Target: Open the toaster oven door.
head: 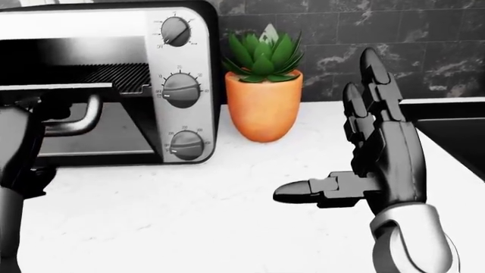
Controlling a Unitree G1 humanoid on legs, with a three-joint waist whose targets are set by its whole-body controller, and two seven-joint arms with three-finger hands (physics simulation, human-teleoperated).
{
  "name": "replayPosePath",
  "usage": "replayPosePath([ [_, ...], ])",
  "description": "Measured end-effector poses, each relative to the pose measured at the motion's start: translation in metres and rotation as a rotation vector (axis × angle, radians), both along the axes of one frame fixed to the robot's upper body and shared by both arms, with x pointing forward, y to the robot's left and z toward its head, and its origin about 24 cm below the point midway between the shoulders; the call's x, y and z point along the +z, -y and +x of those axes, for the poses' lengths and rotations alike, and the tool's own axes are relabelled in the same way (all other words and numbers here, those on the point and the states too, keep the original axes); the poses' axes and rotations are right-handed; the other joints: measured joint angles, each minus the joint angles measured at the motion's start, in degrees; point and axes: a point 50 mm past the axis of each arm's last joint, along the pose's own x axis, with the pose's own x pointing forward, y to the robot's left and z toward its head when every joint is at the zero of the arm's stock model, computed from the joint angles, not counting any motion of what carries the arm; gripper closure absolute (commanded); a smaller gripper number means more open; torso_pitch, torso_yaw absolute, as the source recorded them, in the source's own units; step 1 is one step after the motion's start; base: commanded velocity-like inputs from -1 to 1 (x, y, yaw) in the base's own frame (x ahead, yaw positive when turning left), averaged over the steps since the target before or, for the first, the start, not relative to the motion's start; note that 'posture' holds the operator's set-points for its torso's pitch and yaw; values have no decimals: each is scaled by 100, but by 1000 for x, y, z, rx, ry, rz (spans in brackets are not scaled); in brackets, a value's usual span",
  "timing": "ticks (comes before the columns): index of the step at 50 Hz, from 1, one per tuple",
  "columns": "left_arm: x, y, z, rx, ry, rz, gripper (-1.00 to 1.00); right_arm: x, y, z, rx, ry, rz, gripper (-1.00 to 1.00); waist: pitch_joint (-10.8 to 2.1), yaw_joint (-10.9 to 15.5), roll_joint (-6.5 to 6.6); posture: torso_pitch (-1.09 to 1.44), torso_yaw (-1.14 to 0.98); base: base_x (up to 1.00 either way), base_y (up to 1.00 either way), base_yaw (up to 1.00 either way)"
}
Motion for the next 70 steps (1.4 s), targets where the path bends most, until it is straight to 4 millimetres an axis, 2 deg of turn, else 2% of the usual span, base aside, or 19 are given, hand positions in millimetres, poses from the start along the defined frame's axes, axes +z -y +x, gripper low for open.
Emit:
replayPosePath([
  [4, -2, 0, -3, -1, -7, 9, -17, -1, -1, 0, 1, -4, 0, -100, 2, 6, 13, -55, 0, 0, 0, 0],
  [9, -5, 0, -10, 1, -34, 8, -32, -2, 0, 0, -2, -3, -1, -100, 7, 14, 25, -55, 0, 0, 0, 0],
  [19, -14, 3, -26, -13, -96, -9, -32, -5, 0, 0, -3, -9, 1, -100, 14, 60, -2, -55, 0, 0, 0, 0],
  [27, -17, 5, -41, -30, -144, -20, -48, -4, 0, 0, -3, -5, 2, -100, 29, 78, -30, -55, 0, 0, 0, 0],
  [44, -35, 7, -70, -55, -239, -17, -43, -5, 0, 0, -2, -9, 6, -100, 19, 127, -33, -55, 0, 0, 0, 0],
  [51, -40, 7, -81, -62, -297, -18, -49, -4, 0, 0, -3, -6, 7, -100, 32, 133, -45, -55, 0, 0, 0, 0],
  [61, -65, 8, -99, -82, -405, -13, -55, -5, -1, -1, -2, -11, 7, -100, 18, 178, -48, -55, 0, 0, 0, 0],
  [70, -83, 9, -106, -97, -480, 3, -55, -6, -1, 0, 1, -10, 7, -100, 43, 191, -65, -55, 0, 0, 0, 0],
])
